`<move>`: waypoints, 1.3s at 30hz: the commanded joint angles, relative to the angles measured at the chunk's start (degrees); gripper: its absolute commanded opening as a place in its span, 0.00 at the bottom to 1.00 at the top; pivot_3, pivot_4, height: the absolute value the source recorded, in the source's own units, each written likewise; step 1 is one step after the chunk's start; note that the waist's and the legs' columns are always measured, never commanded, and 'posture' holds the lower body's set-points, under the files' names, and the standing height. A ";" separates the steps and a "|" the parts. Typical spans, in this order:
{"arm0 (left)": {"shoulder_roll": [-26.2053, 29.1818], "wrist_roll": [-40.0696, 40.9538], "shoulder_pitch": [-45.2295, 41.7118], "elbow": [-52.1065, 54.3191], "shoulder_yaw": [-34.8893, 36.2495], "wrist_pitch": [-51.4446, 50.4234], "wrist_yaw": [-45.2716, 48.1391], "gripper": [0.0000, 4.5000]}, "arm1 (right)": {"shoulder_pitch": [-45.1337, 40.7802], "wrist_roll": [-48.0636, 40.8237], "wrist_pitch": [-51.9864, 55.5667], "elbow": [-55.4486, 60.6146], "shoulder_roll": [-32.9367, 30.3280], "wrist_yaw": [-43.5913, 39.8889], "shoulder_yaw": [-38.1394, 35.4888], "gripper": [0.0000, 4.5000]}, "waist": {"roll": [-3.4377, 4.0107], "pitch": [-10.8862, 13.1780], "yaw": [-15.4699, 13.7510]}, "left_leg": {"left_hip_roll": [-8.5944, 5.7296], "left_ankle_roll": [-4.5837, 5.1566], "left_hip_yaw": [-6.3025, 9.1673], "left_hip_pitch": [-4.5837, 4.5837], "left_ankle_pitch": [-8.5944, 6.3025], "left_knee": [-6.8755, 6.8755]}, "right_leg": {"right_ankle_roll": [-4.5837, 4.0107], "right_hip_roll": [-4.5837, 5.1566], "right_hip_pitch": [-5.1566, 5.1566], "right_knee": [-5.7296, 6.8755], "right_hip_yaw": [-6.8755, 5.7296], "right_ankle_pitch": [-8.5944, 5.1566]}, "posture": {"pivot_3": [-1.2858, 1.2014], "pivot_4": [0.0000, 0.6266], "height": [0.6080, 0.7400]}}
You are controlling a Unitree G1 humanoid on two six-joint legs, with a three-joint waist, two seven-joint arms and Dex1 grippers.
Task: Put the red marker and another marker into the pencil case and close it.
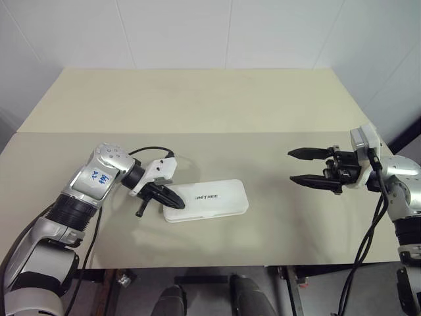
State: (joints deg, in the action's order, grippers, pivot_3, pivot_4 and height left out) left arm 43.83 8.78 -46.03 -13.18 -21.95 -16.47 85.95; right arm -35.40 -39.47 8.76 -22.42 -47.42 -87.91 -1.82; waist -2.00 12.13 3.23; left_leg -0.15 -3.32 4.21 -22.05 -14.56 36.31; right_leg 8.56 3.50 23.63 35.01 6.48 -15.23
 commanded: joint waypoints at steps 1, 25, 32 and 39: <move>-0.78 -3.33 -0.03 -1.70 -1.92 1.61 0.55 0.02 | -0.92 0.02 -1.19 0.10 0.00 -4.59 -0.52 1.00 | 0.00 0.00 0.00 | 0.00 0.00 0.00 0.01 0.00 0.01 | 0.00 0.00 -0.01 0.00 0.00 0.00 | 0.52 0.24 1.00; -6.29 4.74 0.22 -3.03 13.37 -3.93 -9.72 0.20 | -1.47 -1.82 -2.78 -0.29 -1.76 -4.59 1.76 1.00 | 0.11 -0.05 0.24 | 0.01 0.10 0.00 0.19 0.06 0.08 | -0.01 -0.02 -0.19 0.06 0.04 0.03 | 0.52 0.24 1.00; -4.97 14.49 5.41 8.35 24.46 -13.27 -14.74 0.69 | -4.35 -0.63 -3.61 -3.51 -1.20 -4.59 2.90 1.00 | 0.12 -0.04 0.18 | 0.02 0.09 0.01 -0.01 0.05 -0.04 | -0.01 0.02 0.06 0.06 0.01 0.03 | 0.52 0.24 1.00; -3.35 20.59 11.72 18.68 29.72 -17.27 -17.62 0.99 | -7.71 0.75 -5.19 -7.32 0.35 -4.59 4.24 1.00 | 0.13 -0.03 0.09 | 0.01 0.07 0.01 -0.01 0.04 -0.04 | -0.01 0.03 0.04 0.03 0.00 0.03 | 0.52 0.24 1.00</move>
State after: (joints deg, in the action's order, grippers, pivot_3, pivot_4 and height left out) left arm 39.27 26.82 -34.89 1.53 5.05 -33.20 68.74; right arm -42.14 -38.48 4.77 -29.70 -46.86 -88.22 2.76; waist -1.87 12.11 3.33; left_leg -0.13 -3.24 4.22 -22.07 -14.52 36.26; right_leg 8.55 3.53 23.68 35.04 6.48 -15.20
